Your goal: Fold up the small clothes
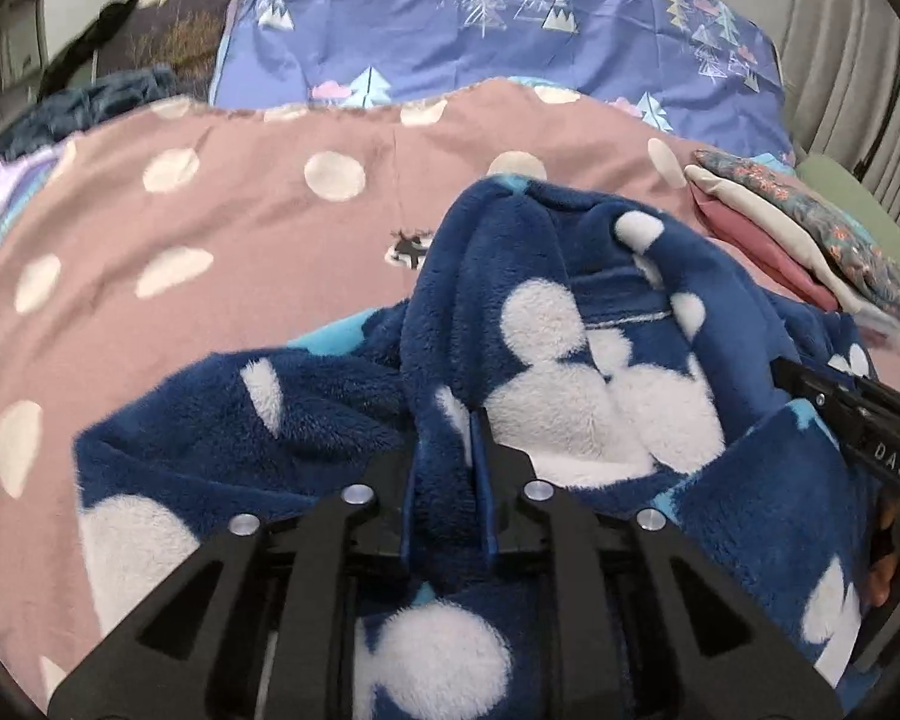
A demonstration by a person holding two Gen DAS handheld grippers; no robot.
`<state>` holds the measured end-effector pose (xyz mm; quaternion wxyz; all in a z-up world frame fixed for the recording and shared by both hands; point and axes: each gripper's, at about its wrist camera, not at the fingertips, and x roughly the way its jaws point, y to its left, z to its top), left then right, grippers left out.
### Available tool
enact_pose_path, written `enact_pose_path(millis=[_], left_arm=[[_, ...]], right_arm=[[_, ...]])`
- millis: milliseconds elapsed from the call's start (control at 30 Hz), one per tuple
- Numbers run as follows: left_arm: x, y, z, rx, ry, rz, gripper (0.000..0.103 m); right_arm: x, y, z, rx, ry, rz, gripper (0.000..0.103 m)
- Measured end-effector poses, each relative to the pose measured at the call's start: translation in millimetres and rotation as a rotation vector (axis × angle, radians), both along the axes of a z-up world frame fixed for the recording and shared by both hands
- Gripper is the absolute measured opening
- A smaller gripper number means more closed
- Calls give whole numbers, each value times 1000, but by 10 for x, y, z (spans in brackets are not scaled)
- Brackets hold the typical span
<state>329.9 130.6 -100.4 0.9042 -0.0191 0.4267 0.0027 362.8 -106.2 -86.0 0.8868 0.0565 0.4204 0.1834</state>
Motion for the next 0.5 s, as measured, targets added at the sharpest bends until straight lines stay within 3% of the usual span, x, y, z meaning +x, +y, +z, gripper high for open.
enact_pose_path(millis=[67, 133, 233, 267, 333, 367, 400, 500], left_arm=[[-160, 30, 158, -14, -14, 7, 25], [-551, 74, 460, -103, -98, -29, 29], [-1045, -19, 637, -122, -189, -150, 60], [-1140, -72, 577, -110, -168, -188, 62], [-1156, -215, 140, -21, -3, -229, 66], [-1177, -267, -74, 36, 14, -233, 68], [-1256, -295, -76, 64, -48, -231, 68], [-1385, -251, 178, 51, -54, -145, 68]], right_arm=[[-83, -123, 84, 26, -1, -25, 33], [-439, -301, 329, 93, -28, -36, 39], [-984, -392, 523, 104, -106, 84, 53], [-1122, -394, 487, 58, -106, 88, 53], [-1272, -381, 129, -76, -16, 68, 53], [-1310, -415, 55, -64, -33, 68, 53], [-1309, -491, 92, -18, -24, 58, 52], [-1400, -700, 263, 60, 48, -75, 49]])
